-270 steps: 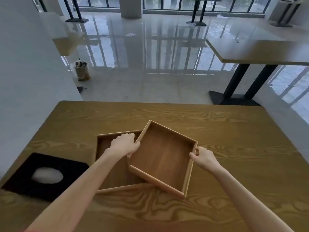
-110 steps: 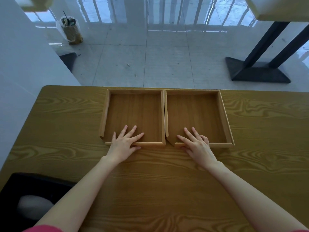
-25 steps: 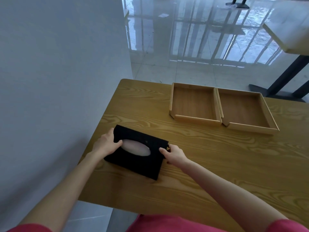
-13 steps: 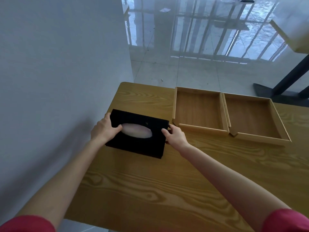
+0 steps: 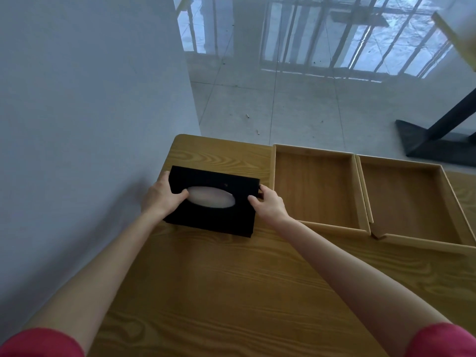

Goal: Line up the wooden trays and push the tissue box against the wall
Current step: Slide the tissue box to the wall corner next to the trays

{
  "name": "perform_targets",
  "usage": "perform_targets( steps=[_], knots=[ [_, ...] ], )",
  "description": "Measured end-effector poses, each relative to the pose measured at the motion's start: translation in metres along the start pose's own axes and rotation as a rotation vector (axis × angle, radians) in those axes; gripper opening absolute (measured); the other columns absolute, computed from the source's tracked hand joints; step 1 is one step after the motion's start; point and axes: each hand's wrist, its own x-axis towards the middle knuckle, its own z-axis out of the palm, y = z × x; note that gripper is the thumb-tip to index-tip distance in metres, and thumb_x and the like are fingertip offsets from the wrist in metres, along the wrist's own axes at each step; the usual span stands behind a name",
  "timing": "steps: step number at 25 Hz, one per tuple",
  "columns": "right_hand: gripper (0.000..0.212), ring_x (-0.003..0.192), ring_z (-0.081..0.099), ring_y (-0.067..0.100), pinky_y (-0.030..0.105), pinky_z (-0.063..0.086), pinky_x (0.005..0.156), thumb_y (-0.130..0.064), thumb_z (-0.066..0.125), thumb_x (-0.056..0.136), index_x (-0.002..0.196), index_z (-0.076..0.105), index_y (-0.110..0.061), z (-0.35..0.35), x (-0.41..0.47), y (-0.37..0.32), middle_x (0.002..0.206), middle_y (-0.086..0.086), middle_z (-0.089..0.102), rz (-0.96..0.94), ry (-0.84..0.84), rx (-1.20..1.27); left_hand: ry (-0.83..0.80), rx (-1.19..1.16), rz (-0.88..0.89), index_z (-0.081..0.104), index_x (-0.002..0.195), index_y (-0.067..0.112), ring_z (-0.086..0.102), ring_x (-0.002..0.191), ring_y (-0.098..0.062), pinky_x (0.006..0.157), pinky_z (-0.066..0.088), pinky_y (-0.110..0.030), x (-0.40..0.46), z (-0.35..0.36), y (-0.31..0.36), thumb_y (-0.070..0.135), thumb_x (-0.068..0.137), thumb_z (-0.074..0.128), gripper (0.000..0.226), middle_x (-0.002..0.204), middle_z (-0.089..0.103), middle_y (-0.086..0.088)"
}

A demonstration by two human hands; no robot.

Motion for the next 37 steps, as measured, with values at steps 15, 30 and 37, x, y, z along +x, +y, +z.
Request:
perform_targets(
  steps=[15,30,37],
  knots=[
    [0.041,0.123,0.05,0.026,0.035,0.042,0.101,-0.017,0.048,0.094,0.133,0.041,-0.008,0.008,0.029,-0.003,0.133,0.014,0.054,-0.004,0.075,0.071,0.0,0.121,-0.01,0.034,0.138,0.009,0.055,0.113,-0.038,0.087,0.049,-0.044,0.032,0.002,0.007,0.035,0.087,0.055,0.06,0.129,0.056,-0.019],
    [0.039,0.122,0.051,0.028,0.035,0.042,0.101,-0.016,0.047,0.094,0.132,0.043,-0.006,0.009,0.12,-0.043,0.131,0.015,0.056,-0.071,0.151,0.065,0.13,0.107,-0.046,0.042,0.13,0.008,0.056,0.112,-0.041,0.091,0.049,-0.051,0.113,-0.008,0.028,0.037,0.087,0.053,0.053,0.123,0.059,-0.022],
    [0.038,0.121,0.051,0.03,0.042,0.044,0.102,-0.017,0.046,0.094,0.131,0.043,-0.008,0.016,0.141,-0.052,0.13,0.015,0.056,-0.068,0.162,0.06,0.17,0.22,-0.024,0.024,0.143,0.007,0.041,0.127,-0.04,0.097,0.04,-0.05,0.126,-0.006,0.04,0.03,0.094,0.042,0.057,0.142,0.039,-0.022]
  ],
)
